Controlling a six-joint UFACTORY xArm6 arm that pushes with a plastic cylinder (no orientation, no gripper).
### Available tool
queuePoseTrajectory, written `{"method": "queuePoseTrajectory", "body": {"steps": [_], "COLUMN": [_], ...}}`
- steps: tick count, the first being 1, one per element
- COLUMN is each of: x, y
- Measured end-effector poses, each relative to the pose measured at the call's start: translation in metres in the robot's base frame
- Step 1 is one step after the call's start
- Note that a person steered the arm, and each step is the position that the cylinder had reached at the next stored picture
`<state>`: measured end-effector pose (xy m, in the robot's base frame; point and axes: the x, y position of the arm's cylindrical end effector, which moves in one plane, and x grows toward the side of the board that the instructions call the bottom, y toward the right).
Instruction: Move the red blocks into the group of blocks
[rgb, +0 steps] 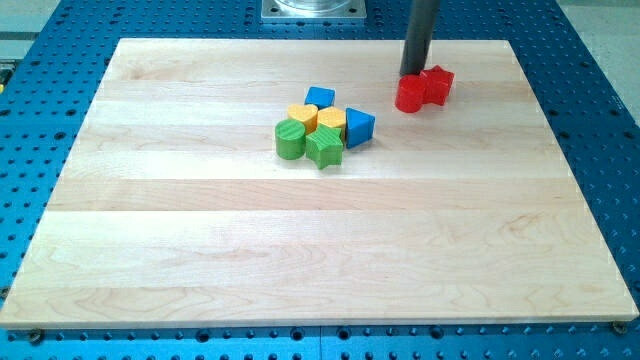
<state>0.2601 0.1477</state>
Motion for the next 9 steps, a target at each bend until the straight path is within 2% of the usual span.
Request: {"method": "queuePoseTrajectory", "body": {"steps": [1, 3, 4, 6, 7, 9], "x": [0.001, 0.052, 0.069, 0.105, 0.148, 0.138], "y": [0.058, -0.003, 0.015, -0.028, -0.017, -0.05]}}
